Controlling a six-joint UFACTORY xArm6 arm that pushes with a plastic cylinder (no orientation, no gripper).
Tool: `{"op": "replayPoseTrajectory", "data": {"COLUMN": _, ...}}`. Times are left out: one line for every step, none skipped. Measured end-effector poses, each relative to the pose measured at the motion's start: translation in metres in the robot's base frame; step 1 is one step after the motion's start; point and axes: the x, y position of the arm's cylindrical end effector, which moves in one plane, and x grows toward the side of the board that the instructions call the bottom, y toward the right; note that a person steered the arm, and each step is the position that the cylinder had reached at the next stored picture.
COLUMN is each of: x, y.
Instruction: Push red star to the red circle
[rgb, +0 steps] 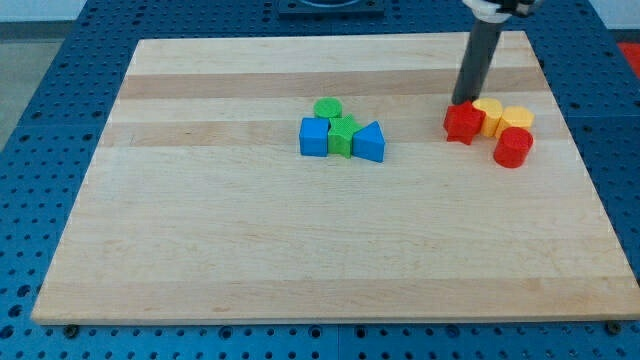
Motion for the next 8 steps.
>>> {"op": "replayPoseTrajectory", "data": {"x": 0.001, "y": -0.027}}
{"op": "replayPoseTrajectory", "data": {"x": 0.017, "y": -0.036}}
{"op": "replayPoseTrajectory", "data": {"x": 0.031, "y": -0.036}}
{"op": "replayPoseTrajectory", "data": {"x": 0.04, "y": -0.034}}
{"op": "replayPoseTrajectory", "data": {"x": 0.052, "y": -0.033}}
{"op": "replayPoseTrajectory", "data": {"x": 0.062, "y": -0.033}}
{"op": "replayPoseTrajectory", "data": {"x": 0.065, "y": -0.033}}
{"op": "replayPoseTrajectory", "data": {"x": 0.065, "y": -0.033}}
